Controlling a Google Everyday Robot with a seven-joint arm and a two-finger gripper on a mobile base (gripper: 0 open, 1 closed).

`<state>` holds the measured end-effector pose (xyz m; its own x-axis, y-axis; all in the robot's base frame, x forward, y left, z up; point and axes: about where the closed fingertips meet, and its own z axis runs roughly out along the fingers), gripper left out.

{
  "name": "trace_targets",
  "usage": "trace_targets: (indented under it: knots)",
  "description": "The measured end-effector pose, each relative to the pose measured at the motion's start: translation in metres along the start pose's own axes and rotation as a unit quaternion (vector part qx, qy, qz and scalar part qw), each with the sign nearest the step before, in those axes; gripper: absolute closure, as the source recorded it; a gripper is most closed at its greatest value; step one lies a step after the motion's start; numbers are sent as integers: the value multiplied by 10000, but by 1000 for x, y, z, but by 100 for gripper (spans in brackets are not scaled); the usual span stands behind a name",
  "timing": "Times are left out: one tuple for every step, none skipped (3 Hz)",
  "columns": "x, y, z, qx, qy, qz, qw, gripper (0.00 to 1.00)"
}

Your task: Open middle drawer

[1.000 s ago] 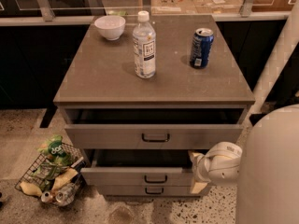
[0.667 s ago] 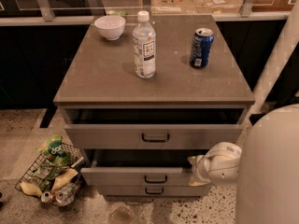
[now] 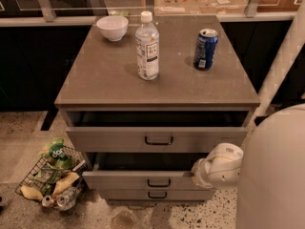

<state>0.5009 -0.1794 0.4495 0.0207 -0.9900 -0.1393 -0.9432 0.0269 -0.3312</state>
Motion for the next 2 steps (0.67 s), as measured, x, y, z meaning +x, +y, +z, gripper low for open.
trace_targets:
  knots:
    - [-4,7,-18,-212,437,-64,9988,100]
    - [-6,9,-32,-346,731,-97,9967,100]
